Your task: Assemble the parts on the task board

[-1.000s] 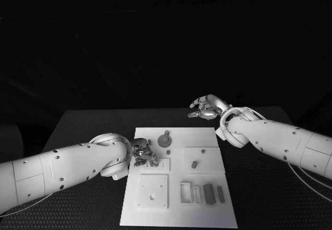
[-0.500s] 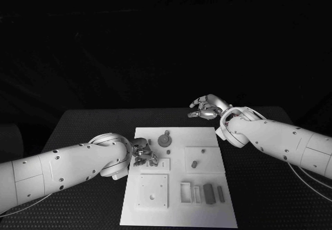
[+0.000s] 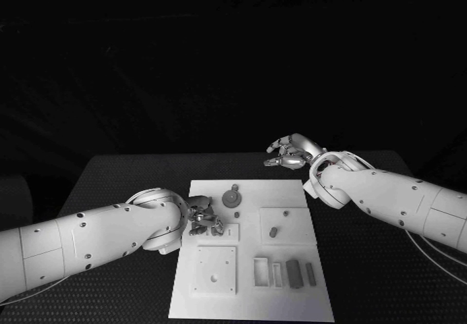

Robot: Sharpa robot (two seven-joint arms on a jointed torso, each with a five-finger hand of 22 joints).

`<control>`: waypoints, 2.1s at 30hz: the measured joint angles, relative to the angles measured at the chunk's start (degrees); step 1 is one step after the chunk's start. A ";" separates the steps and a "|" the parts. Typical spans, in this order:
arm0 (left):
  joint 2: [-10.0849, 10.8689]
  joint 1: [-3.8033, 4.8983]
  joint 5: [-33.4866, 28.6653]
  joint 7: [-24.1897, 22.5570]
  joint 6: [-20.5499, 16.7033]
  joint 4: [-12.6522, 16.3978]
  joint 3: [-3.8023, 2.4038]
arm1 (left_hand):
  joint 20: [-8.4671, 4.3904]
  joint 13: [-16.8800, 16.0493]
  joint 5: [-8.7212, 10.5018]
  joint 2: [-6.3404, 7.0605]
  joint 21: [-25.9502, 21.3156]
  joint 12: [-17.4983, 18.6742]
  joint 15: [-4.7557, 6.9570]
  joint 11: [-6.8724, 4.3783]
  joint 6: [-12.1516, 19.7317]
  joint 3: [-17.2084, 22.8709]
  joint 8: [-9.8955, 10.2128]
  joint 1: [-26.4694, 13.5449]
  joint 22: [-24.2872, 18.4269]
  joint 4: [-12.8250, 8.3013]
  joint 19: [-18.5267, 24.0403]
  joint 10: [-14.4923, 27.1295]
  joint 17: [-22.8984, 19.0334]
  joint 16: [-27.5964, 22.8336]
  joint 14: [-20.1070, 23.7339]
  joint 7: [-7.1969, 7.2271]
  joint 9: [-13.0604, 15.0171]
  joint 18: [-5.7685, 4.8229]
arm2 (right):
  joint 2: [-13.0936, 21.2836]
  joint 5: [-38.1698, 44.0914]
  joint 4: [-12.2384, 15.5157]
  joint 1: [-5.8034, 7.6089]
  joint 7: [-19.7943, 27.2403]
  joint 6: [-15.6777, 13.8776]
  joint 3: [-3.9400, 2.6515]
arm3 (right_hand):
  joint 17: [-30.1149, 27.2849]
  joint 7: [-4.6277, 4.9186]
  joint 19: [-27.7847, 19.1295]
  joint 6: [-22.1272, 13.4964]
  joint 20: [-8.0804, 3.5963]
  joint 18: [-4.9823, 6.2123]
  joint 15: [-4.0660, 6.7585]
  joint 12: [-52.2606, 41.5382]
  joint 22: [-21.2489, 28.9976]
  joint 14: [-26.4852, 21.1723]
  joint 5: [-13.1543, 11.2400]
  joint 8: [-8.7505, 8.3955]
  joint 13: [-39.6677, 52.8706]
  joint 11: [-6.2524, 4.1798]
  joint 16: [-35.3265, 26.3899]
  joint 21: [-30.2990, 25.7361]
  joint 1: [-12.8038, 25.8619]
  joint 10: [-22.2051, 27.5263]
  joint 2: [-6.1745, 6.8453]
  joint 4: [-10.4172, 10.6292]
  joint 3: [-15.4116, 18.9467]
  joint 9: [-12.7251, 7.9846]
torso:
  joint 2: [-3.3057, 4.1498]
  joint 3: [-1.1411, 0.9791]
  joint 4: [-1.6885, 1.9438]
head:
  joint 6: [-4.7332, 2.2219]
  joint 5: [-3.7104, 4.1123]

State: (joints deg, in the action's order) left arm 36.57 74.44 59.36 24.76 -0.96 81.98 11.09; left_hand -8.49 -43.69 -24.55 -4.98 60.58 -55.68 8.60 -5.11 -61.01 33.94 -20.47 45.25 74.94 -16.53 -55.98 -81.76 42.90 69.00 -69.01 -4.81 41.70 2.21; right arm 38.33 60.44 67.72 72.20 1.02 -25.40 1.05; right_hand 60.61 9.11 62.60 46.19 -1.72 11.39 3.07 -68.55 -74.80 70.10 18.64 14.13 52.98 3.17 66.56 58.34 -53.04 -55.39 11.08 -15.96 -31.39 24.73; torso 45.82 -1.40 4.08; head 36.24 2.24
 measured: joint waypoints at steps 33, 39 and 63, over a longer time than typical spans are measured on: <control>0.32 -0.32 3.75 -0.17 -0.77 0.51 0.08 | 0.21 1.06 4.86 1.64 1.09 -1.11 0.01 -0.25 0.00 7.54 0.23 -2.72 -0.45 1.34 0.20 -0.17 -1.07 1.11 0.00 0.00 1.48 0.00 | -0.03 -0.08 0.02 0.00 0.00 0.24 0.00 | -0.11 0.23 -0.10 -0.17 0.10 0.00 0.00 -0.45 -0.05 0.00 0.88 0.00 -0.32 0.03 0.00 0.00 0.47 0.03 -0.47 0.16 0.16 -0.01 | 0.02 0.01 0.03 | 0.00 0.10; 0.29 -0.44 4.56 -0.16 -0.93 0.76 0.08 | 0.21 1.12 4.86 1.64 1.09 -1.11 0.01 -0.24 0.00 7.65 0.34 -2.75 -0.50 1.37 0.20 -0.17 -1.15 1.18 -0.01 0.00 1.49 0.00 | -0.06 -0.10 0.01 0.00 0.01 0.28 0.00 | -0.13 0.22 -0.10 -0.19 0.10 0.01 0.00 -0.45 -0.05 0.00 0.91 0.00 -0.38 0.21 0.00 0.00 0.47 0.21 -0.47 0.16 0.16 -0.01 | 0.01 0.00 0.05 | -0.06 0.08; -0.52 -0.41 5.25 -0.06 -0.03 0.69 0.04 | 0.29 1.61 -0.06 1.51 2.33 -2.63 0.28 -0.68 -0.52 8.62 -0.15 -5.16 -1.10 0.58 0.52 -0.61 -1.55 2.43 -0.50 0.31 2.76 0.89 | -0.03 -0.16 0.02 0.00 -0.01 0.46 0.00 | -0.24 0.12 -0.19 -0.33 0.19 0.00 0.00 -0.67 -0.10 0.00 2.05 0.00 -0.74 0.21 0.00 0.00 0.47 0.21 -0.47 0.00 0.31 -0.01 | -0.02 -0.09 -0.06 | -0.17 -0.19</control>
State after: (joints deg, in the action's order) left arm 36.05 74.03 64.62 24.70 -0.99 82.67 11.13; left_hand -8.19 -42.08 -24.62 -3.47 62.92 -58.31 8.89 -5.79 -61.53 42.56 -20.62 40.08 73.83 -15.95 -55.46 -82.37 41.35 71.44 -69.51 -4.50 44.46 3.10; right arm 38.30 60.28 67.75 72.20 1.00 -24.94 1.05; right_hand 60.37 9.24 62.42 45.86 -1.53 11.40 3.07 -69.22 -74.89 70.10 20.69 14.13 52.23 3.38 66.56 58.35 -52.57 -55.18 10.61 -15.96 -31.08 24.72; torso 45.80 -1.48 4.02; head 36.07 2.05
